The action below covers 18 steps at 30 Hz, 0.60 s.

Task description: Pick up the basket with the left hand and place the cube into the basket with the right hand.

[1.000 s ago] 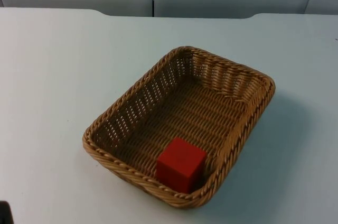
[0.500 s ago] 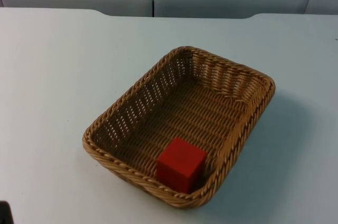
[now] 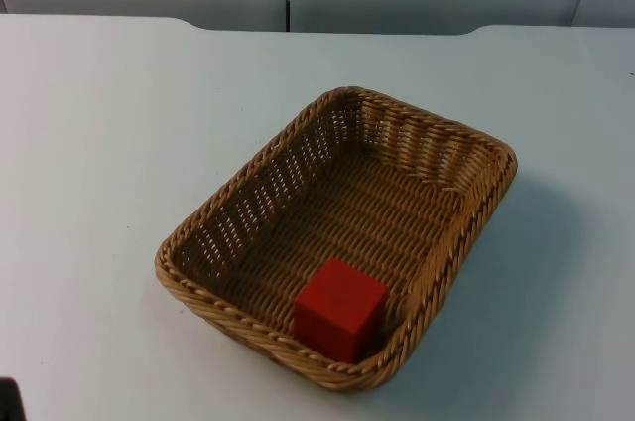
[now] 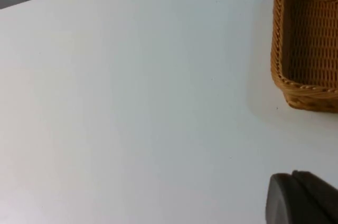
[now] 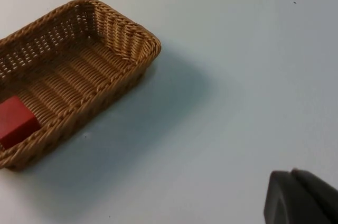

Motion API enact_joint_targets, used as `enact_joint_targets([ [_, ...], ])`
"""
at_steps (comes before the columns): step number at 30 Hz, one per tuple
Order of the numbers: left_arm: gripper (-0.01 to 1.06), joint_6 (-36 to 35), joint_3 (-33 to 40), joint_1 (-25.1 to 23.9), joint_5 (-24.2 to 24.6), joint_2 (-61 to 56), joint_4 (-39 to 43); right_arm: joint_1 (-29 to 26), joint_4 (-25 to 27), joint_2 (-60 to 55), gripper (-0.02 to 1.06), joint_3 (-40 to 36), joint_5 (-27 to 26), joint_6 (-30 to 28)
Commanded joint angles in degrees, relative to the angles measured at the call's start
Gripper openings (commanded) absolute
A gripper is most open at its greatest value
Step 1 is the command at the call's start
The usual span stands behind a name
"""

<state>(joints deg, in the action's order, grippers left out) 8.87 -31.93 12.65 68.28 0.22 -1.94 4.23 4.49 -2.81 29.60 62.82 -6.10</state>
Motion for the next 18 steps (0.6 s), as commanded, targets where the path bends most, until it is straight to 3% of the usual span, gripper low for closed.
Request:
enact_joint_targets([
  [1,0.0,-0.47,0.28,0.16,-0.88,-0.22,-0.11,-0.25,0.34,0.22,0.0,-0.33,-0.91,-0.1],
  [14,0.0,-0.47,0.66,0.16,-10.11,-0.22,-0.01,-0.25,0.34,0.22,0.0,-0.33,-0.91,-0.1],
  [18,0.0,-0.47,0.66,0.16,-10.95,-0.22,-0.66,-0.25,0.34,0.22,0.0,-0.33,-0.91,-0.1],
])
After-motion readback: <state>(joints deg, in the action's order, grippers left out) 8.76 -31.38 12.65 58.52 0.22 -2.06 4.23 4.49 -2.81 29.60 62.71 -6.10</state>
